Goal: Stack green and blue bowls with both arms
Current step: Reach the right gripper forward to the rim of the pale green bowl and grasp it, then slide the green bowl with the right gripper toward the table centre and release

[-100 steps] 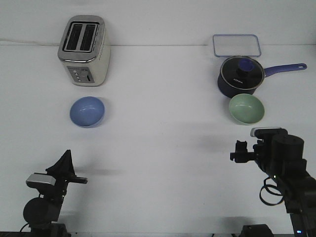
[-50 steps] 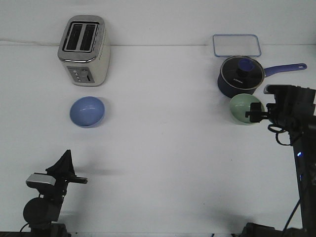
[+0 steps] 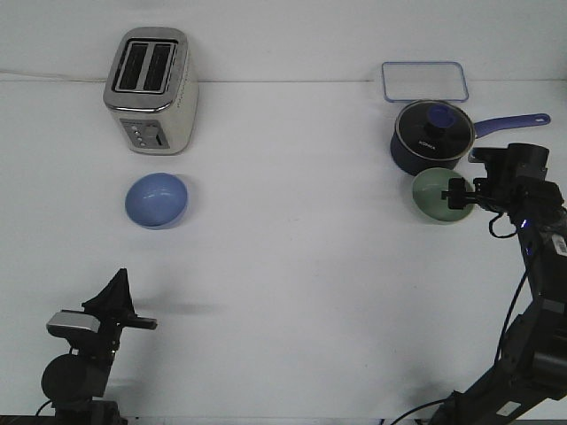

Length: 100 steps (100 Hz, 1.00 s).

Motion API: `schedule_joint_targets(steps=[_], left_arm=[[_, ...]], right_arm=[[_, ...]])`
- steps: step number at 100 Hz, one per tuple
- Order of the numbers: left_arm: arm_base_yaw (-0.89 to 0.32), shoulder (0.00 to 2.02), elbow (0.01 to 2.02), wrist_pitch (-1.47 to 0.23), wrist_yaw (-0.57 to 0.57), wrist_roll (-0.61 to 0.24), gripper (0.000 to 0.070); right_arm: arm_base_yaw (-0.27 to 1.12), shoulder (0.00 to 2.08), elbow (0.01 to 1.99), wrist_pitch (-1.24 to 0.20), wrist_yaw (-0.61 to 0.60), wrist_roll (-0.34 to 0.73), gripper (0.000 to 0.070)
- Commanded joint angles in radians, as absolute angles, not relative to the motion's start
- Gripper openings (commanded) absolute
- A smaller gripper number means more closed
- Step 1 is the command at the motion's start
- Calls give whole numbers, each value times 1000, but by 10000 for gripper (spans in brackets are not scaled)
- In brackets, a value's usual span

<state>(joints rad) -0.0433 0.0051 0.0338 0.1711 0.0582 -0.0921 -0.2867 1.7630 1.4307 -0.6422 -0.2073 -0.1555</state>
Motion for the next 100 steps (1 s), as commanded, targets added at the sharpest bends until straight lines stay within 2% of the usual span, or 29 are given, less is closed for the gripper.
schedule_joint_targets(steps=[1, 23, 29, 34, 42, 45, 72, 100], left_arm=[[-42, 3, 14, 182, 60, -91, 11], [-42, 3, 14, 182, 60, -91, 11], [-42, 3, 14, 181, 60, -91, 11], [-42, 3, 14, 182, 60, -91, 11], [-42, 3, 14, 182, 60, -91, 11], [-42, 3, 14, 181, 60, -91, 11], [-42, 3, 14, 181, 60, -91, 11], [-42, 3, 14, 181, 60, -91, 11]], right_arm=[[-288, 1806, 1452, -625, -211, -166, 458], [-289, 1887, 1452, -611, -210, -165, 456], [-290, 1898, 1452, -610, -209, -165, 431], [-290, 1900, 1452, -612, -209, -165, 342], [-295, 1899, 1452, -608, -210, -164, 74], [-296, 1898, 1453, -609, -210, -162, 0], [-302, 1858, 1455, -647, -231, -127, 0], [-254, 1712, 1455, -758, -387, -69, 0]])
